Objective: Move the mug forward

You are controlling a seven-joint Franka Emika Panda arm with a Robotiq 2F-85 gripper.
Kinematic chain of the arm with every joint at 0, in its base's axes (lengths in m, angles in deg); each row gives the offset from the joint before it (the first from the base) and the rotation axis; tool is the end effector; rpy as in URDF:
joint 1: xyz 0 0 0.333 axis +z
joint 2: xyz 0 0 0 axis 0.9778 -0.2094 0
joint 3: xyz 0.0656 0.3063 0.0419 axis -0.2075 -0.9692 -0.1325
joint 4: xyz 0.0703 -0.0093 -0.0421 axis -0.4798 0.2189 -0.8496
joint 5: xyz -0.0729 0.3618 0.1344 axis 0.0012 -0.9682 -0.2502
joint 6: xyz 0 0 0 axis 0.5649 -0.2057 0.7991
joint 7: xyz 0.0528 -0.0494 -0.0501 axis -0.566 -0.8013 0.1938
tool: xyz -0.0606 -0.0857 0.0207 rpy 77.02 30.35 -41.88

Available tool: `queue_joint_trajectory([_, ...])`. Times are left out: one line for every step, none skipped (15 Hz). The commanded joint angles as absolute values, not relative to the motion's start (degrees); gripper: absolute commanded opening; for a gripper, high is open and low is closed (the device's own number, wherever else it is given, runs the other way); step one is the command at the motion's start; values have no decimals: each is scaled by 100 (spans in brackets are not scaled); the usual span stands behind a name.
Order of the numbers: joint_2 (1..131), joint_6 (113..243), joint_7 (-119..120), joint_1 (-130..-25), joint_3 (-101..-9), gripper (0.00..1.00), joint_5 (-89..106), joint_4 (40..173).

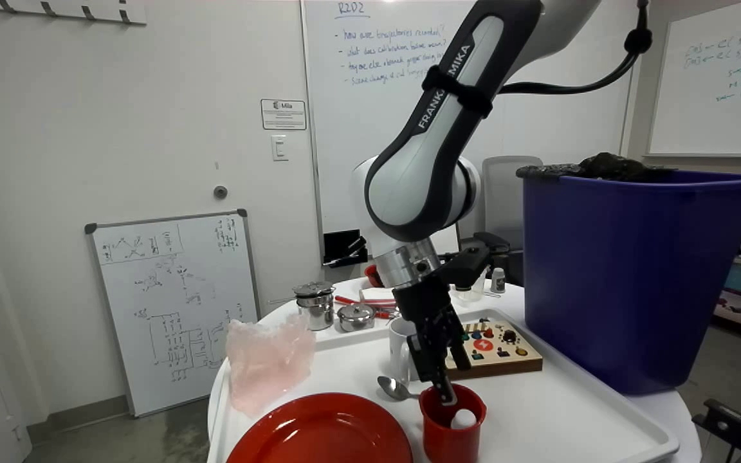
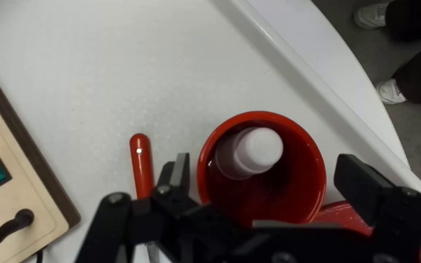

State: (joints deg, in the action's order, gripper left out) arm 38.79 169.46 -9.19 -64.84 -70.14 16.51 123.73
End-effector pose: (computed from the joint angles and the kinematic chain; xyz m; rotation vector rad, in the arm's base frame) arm 0.5063 0.2273 0.0695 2.8567 0.9325 -0.6941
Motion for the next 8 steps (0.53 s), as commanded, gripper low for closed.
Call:
queue_joint_trajectory([3804, 16968, -533, -6255, -6811, 99, 1650, 12208])
queue_joint_trajectory([3793, 16936, -453, -6215, -6760, 98, 1681, 12170])
queue_joint_trajectory([3774, 16923, -391, -6186, -6716, 97, 1704, 12132])
queue_joint_trajectory([3742, 16906, -353, -6166, -6681, 96, 1716, 12088])
queue_joint_trajectory([3705, 16878, -334, -6140, -6656, 96, 1725, 12042])
queue_joint_trajectory([3685, 16854, -293, -6101, -6652, 95, 1719, 12013])
queue_joint_trajectory([3654, 16835, -246, -6068, -6644, 94, 1713, 11981])
queue_joint_trajectory([3618, 16837, -222, -6044, -6656, 94, 1698, 11962])
